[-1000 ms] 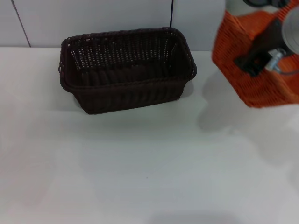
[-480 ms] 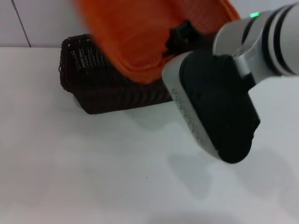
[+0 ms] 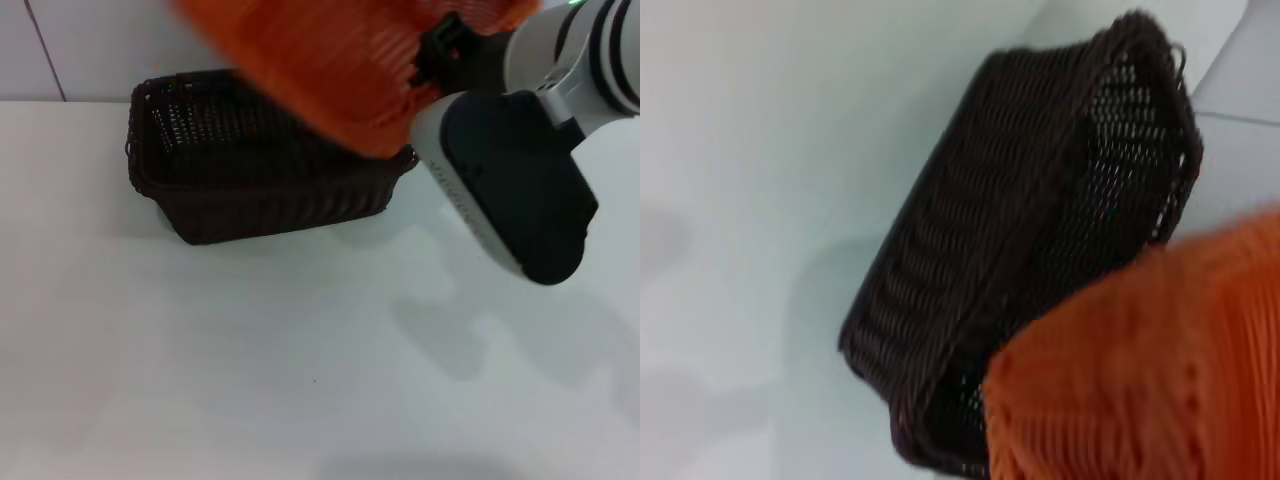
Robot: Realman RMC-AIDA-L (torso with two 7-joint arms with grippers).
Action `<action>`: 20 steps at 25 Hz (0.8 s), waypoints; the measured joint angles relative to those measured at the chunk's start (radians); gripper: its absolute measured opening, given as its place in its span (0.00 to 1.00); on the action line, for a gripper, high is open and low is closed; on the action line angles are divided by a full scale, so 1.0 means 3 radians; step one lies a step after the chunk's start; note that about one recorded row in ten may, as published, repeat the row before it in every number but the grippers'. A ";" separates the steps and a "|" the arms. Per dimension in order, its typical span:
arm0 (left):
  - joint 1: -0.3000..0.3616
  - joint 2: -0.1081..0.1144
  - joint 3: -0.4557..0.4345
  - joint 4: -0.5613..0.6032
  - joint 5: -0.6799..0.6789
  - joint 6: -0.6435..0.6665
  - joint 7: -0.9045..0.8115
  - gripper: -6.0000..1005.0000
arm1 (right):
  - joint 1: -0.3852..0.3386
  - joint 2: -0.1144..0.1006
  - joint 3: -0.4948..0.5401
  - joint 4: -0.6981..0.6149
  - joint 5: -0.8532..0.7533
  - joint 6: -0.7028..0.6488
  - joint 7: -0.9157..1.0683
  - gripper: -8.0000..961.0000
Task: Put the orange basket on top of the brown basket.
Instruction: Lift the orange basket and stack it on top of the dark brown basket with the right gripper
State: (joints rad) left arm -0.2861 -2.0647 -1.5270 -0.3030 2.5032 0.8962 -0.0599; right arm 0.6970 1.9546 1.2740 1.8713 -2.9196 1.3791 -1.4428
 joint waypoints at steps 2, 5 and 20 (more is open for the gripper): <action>0.0015 -0.0002 0.0000 0.0009 -0.0003 -0.0015 -0.0054 0.75 | -0.0011 -0.0035 0.0022 -0.0047 -0.0002 -0.0081 -0.0077 0.22; 0.0027 -0.0004 -0.0001 0.0011 -0.0007 -0.0065 -0.0123 0.75 | -0.0028 -0.0046 0.0061 -0.0112 -0.0003 -0.0179 -0.0233 0.22; 0.0029 -0.0010 -0.0024 0.0023 -0.0020 -0.0280 -0.0143 0.75 | -0.0201 -0.0023 0.0266 -0.0368 -0.0008 -0.0557 -0.1071 0.22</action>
State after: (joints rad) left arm -0.2774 -2.0678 -1.5341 -0.2959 2.4973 0.8120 -0.1028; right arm 0.6368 1.9478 1.3540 1.7610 -2.9220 1.2119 -1.7642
